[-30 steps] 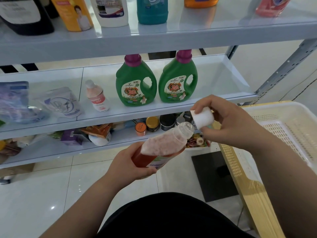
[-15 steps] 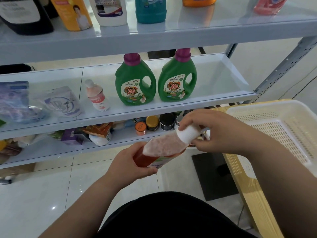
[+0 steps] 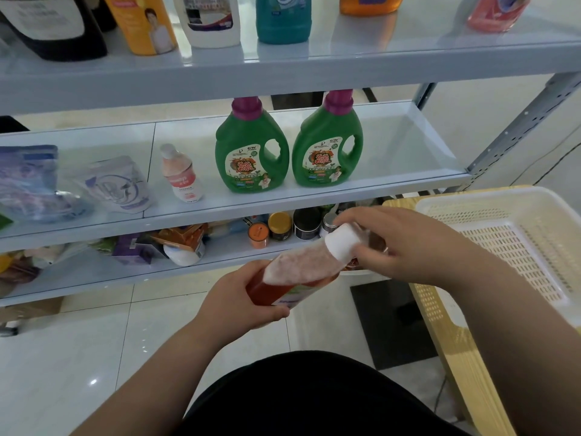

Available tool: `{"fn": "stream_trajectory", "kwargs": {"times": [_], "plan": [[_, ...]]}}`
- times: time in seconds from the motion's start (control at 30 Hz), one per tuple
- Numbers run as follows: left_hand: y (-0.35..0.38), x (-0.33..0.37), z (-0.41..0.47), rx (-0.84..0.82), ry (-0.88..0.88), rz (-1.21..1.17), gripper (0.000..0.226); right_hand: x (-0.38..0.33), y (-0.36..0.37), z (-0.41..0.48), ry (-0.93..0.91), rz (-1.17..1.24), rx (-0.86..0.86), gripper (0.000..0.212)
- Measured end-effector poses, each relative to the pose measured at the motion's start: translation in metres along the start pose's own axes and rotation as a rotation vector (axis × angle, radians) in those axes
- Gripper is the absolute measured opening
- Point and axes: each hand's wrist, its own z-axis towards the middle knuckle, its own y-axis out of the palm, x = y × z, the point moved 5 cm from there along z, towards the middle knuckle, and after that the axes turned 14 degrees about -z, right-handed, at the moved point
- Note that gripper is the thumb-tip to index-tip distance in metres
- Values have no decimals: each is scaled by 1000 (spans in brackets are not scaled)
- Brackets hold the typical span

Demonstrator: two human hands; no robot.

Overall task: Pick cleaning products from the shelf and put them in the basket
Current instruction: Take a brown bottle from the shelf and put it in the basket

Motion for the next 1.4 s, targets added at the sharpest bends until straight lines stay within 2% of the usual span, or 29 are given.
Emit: {"fn": "stream_trajectory", "kwargs": {"times": [0.1, 0.17, 0.23, 0.33, 0.43, 0.5, 0.57, 0.63, 0.7, 0.73, 0.8, 0.83, 0.87, 0.93, 1.03, 1.13, 1.2, 1.23, 1.3, 1.4], "plan": [[0, 0, 0, 1, -7, -16, 70, 3, 1, -1, 13, 82, -33, 67], [-1, 0, 0, 1, -12, -20, 70, -2, 0, -1, -21, 107, -28, 65], [-2, 0, 0, -4, -12, -22, 69, 1, 1, 1, 36, -4, -31, 55], [-2, 3, 0, -15, 0, -7, 69, 0, 1, 1, 49, 22, -83, 70], [-3, 5, 0, -17, 2, -5, 69, -4, 1, 3, 26, 8, -47, 52], [-3, 5, 1, -24, 3, 3, 68, -2, -1, 6, 88, -90, -38, 60], [-3, 4, 1, -21, -1, -1, 68, -5, 0, 5, 77, -63, -54, 69], [-5, 4, 1, -10, -4, -4, 69, -11, 2, 3, 15, -27, -33, 66], [-6, 4, 1, -9, 4, 11, 69, -11, 3, 7, 25, -132, 8, 50], [-6, 5, 1, -10, 11, 23, 69, -8, 3, 10, 67, -163, 8, 55], [-7, 5, 2, -9, 14, 37, 69, -6, 6, 11, 82, -103, -24, 72], [-7, 4, 2, -4, 8, 36, 69, -8, 6, 11, 57, -36, -36, 73], [-8, 4, 3, 2, 1, 33, 69, -11, 5, 11, 26, 16, -36, 70], [-8, 4, 3, 6, -4, 34, 69, -12, 6, 12, 16, -50, -6, 53], [-9, 4, 3, -6, 3, 45, 68, -8, 8, 17, 82, -91, -37, 67], [-9, 3, 2, -2, -5, 31, 68, -15, 6, 15, 14, 3, -39, 56], [-9, 2, 2, -3, -4, 37, 67, -13, 6, 18, 53, -120, -23, 46], [-9, 2, 3, -4, -7, 38, 67, -12, 6, 21, 95, -155, -12, 49], [-11, 1, 3, 1, -21, 25, 68, -10, 7, 21, 112, -78, 21, 53], [-14, -2, 4, 24, -41, -12, 68, -13, 7, 17, 33, 31, -3, 56]]}}
